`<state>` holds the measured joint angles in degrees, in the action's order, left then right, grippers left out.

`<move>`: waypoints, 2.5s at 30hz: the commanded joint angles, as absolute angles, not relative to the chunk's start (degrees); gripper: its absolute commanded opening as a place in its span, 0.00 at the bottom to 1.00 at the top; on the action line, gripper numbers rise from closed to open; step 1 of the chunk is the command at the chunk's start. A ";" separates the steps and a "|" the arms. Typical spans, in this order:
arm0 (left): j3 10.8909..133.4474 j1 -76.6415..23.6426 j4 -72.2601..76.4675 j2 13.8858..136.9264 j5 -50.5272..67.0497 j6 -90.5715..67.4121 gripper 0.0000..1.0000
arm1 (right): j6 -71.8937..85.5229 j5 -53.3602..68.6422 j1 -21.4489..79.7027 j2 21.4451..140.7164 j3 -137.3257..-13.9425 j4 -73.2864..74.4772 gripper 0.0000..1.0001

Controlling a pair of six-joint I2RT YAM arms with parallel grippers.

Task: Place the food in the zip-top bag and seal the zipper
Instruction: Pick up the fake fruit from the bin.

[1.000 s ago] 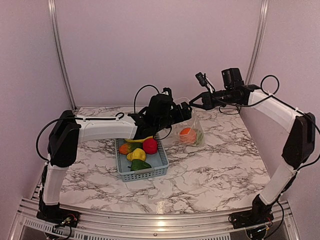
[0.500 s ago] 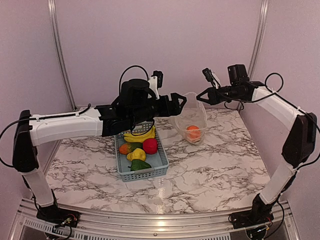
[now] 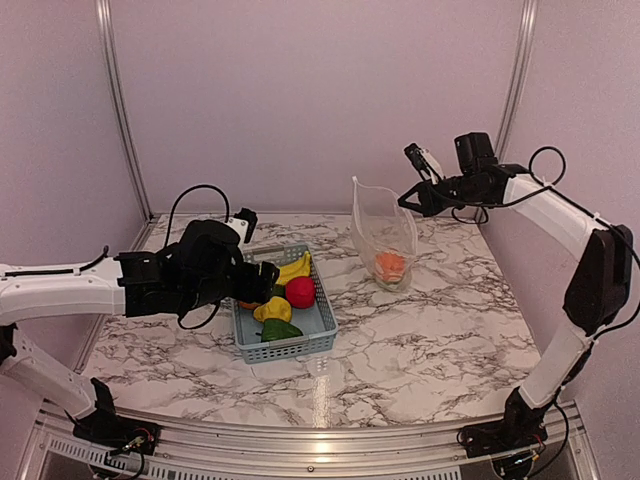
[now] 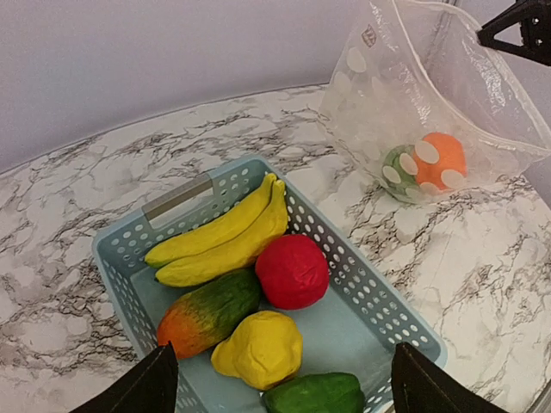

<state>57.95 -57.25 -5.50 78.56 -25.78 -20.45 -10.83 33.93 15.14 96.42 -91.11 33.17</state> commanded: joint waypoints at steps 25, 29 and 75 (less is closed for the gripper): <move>69.85 -52.89 -23.97 97.63 -18.97 -28.07 0.90 | -16.00 38.06 19.24 88.06 -76.03 26.90 0.00; 71.64 -52.86 -25.19 100.49 -17.11 -28.33 0.88 | -16.00 38.06 19.33 88.07 -75.92 26.85 0.00; 90.80 -45.96 -23.23 119.01 -9.93 -20.83 0.57 | -16.24 37.28 19.40 88.20 -76.00 27.13 0.00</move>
